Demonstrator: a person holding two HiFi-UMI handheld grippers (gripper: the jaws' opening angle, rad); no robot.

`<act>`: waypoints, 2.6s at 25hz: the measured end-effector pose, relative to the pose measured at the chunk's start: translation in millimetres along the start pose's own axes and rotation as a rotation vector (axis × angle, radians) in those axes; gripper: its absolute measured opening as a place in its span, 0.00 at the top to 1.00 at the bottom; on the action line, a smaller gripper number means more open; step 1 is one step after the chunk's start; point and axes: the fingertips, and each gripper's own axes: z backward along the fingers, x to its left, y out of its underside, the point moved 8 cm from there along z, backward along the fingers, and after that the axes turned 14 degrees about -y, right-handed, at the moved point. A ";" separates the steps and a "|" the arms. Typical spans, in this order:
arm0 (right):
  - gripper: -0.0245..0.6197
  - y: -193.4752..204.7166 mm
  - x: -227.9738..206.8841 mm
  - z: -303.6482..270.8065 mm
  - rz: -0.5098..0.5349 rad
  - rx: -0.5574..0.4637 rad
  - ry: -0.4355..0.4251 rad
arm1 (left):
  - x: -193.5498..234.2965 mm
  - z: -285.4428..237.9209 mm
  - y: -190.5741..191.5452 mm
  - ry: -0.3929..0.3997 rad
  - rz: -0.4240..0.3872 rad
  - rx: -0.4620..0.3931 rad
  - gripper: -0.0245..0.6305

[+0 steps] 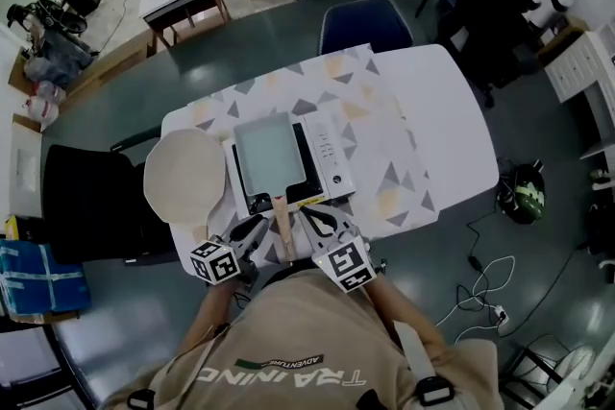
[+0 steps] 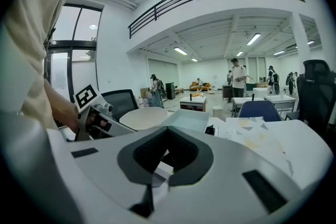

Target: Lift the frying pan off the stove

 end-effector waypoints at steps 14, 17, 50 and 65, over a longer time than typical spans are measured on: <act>0.97 11.7 -9.4 15.7 -0.043 0.010 0.102 | 1.0 -37.7 14.9 0.234 0.565 0.237 0.65; 0.97 15.8 -11.5 14.8 -0.053 0.014 0.101 | 0.2 -44.8 19.4 0.253 0.575 0.270 0.65; 0.97 28.8 -37.0 27.1 -0.085 0.028 0.090 | -26.4 -112.9 12.6 0.409 0.528 0.422 0.65; 0.97 29.3 -48.4 34.7 -0.078 0.030 0.074 | -25.3 -113.8 17.2 0.343 0.511 0.391 0.82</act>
